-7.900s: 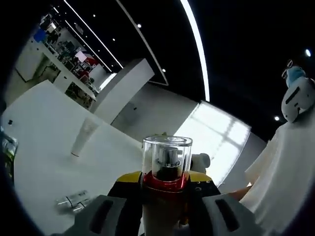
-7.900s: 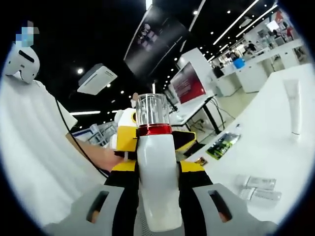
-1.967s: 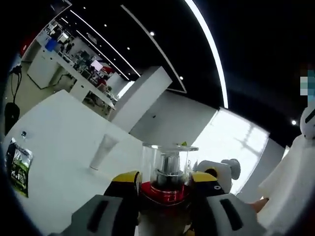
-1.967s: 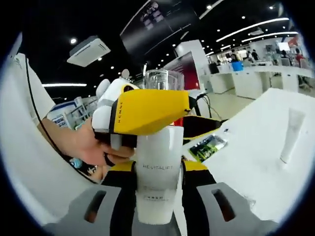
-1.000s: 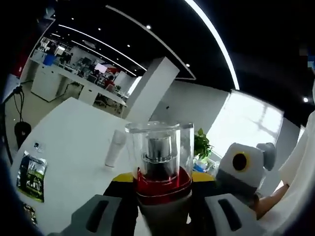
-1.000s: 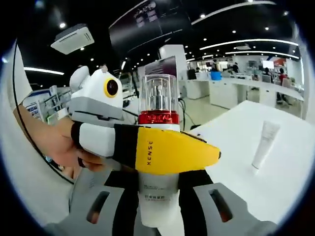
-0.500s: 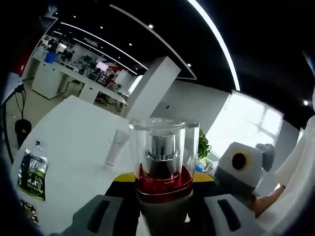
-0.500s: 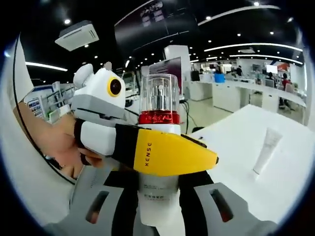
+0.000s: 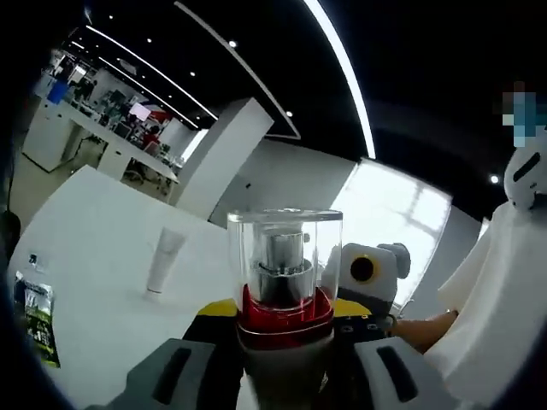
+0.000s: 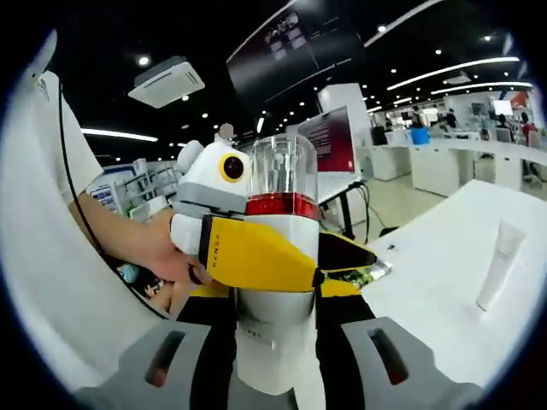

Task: Arrange the skincare products in the storage area until every visible bottle or jar stands upright without overlapping.

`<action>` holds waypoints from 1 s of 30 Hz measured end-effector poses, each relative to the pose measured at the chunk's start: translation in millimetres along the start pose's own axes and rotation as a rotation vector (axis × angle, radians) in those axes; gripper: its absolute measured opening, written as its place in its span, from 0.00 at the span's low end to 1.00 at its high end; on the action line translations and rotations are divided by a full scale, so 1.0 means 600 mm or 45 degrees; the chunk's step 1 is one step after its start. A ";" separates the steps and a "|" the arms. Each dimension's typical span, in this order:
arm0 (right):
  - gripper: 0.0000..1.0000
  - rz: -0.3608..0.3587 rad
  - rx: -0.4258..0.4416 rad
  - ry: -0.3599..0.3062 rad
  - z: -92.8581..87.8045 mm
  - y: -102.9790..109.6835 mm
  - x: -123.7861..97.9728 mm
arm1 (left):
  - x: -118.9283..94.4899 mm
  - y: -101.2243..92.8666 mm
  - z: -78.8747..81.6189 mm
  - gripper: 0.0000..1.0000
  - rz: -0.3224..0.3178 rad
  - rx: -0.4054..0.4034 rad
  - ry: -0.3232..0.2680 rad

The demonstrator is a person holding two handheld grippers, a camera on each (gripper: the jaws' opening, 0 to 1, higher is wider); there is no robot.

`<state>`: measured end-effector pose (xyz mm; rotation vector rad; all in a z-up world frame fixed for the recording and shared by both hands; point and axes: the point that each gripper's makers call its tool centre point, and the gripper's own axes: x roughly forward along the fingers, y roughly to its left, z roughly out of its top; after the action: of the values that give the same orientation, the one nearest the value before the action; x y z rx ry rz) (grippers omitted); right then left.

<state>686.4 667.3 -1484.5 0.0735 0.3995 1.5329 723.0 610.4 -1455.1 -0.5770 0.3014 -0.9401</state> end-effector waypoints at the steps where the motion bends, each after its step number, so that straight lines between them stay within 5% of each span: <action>1: 0.35 0.030 0.010 0.008 -0.002 0.005 0.000 | 0.002 -0.006 -0.001 0.36 -0.021 0.011 0.006; 5: 0.36 0.110 0.038 0.055 -0.016 0.014 -0.003 | 0.005 -0.029 0.002 0.33 -0.123 0.024 0.012; 7: 0.35 0.185 0.074 0.054 -0.020 0.030 -0.004 | 0.004 -0.046 -0.016 0.33 -0.204 0.030 0.098; 8: 0.34 0.209 0.116 0.050 -0.019 0.038 -0.006 | 0.007 -0.046 -0.011 0.33 -0.203 0.007 0.074; 10: 0.33 0.250 0.164 -0.086 0.008 0.048 -0.009 | 0.005 -0.066 0.006 0.33 -0.278 -0.041 -0.040; 11: 0.32 0.184 0.126 -0.122 0.012 0.034 -0.009 | 0.003 -0.060 0.010 0.33 -0.261 -0.001 -0.052; 16: 0.31 0.158 0.171 -0.135 0.014 0.030 -0.007 | 0.005 -0.054 0.013 0.33 -0.249 0.019 -0.029; 24: 0.31 0.030 0.152 -0.061 -0.002 0.009 -0.006 | 0.009 -0.035 0.005 0.33 -0.167 0.066 -0.008; 30: 0.31 -0.157 0.079 0.020 -0.015 -0.015 0.000 | 0.014 -0.017 -0.003 0.37 -0.066 0.134 0.028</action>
<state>692.4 665.0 -1495.7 0.0840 0.4564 1.4005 720.2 598.0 -1450.5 -0.4804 0.2562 -1.0069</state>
